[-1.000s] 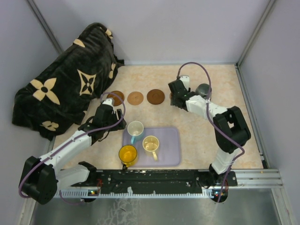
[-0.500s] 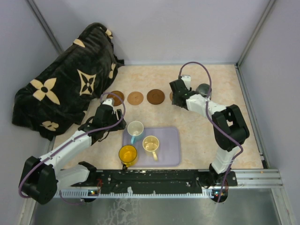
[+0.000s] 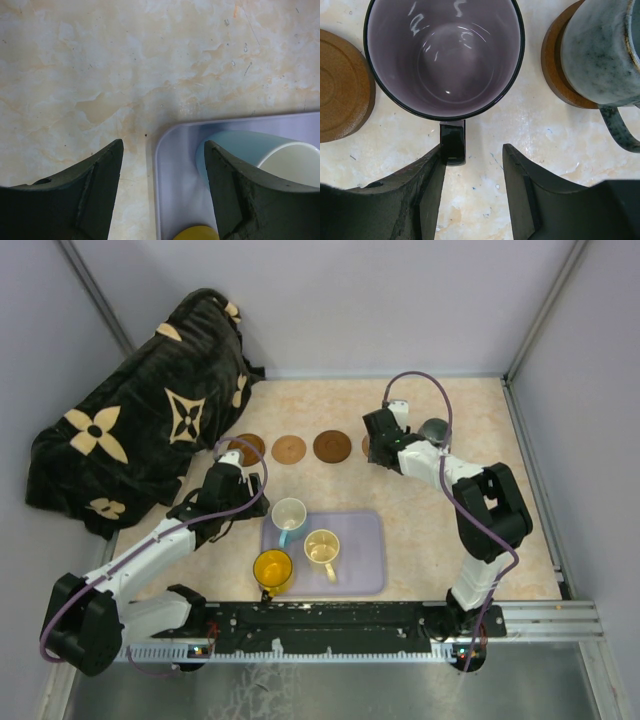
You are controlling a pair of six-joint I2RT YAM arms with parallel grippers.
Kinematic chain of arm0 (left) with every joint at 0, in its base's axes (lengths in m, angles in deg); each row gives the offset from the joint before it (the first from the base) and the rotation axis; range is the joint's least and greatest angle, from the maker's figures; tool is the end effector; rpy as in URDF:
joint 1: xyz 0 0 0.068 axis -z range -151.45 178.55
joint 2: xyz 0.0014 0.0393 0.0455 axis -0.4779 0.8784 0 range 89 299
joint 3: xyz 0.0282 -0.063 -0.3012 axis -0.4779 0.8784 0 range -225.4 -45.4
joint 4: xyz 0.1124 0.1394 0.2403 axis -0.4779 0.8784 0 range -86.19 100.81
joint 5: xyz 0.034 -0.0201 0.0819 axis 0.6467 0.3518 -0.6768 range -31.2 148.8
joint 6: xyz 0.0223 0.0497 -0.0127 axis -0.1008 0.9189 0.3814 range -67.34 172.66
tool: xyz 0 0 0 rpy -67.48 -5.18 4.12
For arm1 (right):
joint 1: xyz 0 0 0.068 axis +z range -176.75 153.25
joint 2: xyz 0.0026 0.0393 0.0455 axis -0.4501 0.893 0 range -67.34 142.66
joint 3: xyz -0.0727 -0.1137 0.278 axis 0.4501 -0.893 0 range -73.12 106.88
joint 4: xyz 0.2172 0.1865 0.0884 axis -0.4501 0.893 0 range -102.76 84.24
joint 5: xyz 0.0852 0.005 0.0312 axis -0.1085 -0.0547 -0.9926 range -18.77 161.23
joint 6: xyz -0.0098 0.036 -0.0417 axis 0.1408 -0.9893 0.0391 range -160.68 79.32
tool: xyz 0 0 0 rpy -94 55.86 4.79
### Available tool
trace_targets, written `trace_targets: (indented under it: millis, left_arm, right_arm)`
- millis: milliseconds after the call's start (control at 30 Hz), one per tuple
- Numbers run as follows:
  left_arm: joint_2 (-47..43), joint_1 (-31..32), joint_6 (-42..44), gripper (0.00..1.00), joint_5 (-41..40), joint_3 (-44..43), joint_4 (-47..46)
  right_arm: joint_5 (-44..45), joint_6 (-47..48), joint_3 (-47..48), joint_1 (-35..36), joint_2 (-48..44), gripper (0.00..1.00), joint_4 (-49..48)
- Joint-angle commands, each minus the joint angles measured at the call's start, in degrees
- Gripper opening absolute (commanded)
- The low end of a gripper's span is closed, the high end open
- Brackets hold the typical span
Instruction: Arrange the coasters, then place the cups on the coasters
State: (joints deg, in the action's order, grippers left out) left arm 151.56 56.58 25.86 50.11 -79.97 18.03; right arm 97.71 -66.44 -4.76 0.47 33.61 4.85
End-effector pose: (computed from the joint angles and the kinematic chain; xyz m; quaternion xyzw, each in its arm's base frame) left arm 0.2185 -0.1099 0.2246 -0.0209 0.9119 -0.1245 0.3904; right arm 0.3809 0.1765 0.2227 0.0663 0.9162 -0.0450 0.3926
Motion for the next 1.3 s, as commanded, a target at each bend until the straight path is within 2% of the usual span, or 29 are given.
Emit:
trace_targets:
  millis: [0,1100,1233,1267]
  left_arm:
    - [-0.43,0.28,-0.17,0.72,0.16,0.38,0.37]
    - [-1.37,0.36,-0.58,0.72,0.43,0.55,0.68]
    - [-1.54,0.36,-0.52,0.72,0.43,0.55,0.79]
    - [-1.60,0.36,-0.53,0.72,0.43,0.48,0.85]
  right_arm:
    - [2.29,-0.71,0.25,-0.42,-1.88,0.49,-1.35]
    - [1.68,-1.17,-1.28,-0.47,-3.38,0.49,-0.81]
    - [-0.45,-0.80,-1.76,-0.41,-4.33,0.51,-0.90]
    - [-0.98,-0.60,-2.00,-0.42,-4.81,0.54,-0.84]
